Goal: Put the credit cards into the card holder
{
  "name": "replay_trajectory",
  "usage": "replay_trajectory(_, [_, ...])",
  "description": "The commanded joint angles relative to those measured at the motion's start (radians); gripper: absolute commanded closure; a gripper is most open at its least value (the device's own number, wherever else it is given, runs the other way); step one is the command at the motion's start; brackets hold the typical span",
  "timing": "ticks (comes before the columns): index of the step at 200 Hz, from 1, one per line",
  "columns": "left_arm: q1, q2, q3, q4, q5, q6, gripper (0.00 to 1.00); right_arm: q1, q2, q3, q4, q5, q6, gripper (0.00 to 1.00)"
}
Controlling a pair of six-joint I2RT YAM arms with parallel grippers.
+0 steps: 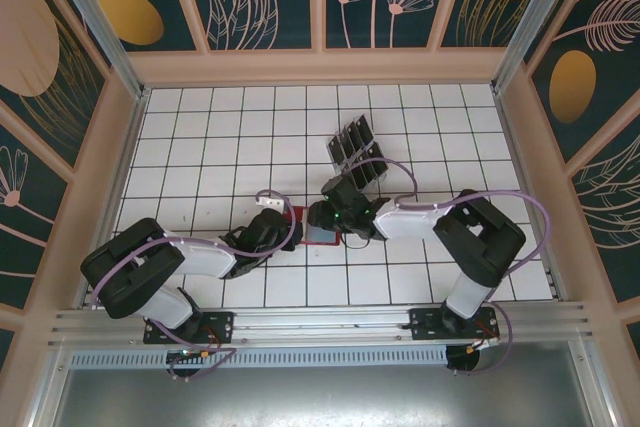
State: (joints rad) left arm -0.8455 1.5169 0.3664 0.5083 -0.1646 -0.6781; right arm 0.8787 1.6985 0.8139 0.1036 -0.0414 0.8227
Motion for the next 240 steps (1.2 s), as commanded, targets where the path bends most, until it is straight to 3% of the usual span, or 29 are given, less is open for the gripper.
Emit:
replay_trajectory(1, [-0.015, 0.074, -0.052, -0.187, 0.104, -0.004, 0.61, 0.011, 0.042, 0.04, 0.049, -0.04, 0.021, 0.53])
replay_trajectory(62, [-0.015, 0.056, -0.056, -0.188, 0.091, -0.002, 0.6, 0.013, 0.074, 0.045, 0.077, -0.06, 0.048, 0.53])
replay_trajectory(131, [-0.015, -0.145, -0.063, -0.306, -0.008, 0.013, 0.4, 0.013, 0.076, 0.015, 0.081, -0.049, 0.084, 0.53])
replay_trajectory(173, [-0.015, -0.254, -0.046, -0.378, -0.023, 0.04, 0.34, 0.013, 0.092, 0.014, 0.092, -0.057, 0.094, 0.53])
replay_trajectory(213, [-0.015, -0.244, -0.046, -0.361, -0.009, 0.03, 0.34, 0.022, 0.104, 0.02, 0.121, -0.082, 0.095, 0.53])
replay_trajectory(240, [-0.014, -0.205, -0.053, -0.327, -0.003, 0.03, 0.39, 0.035, 0.11, 0.034, 0.133, -0.104, 0.091, 0.53])
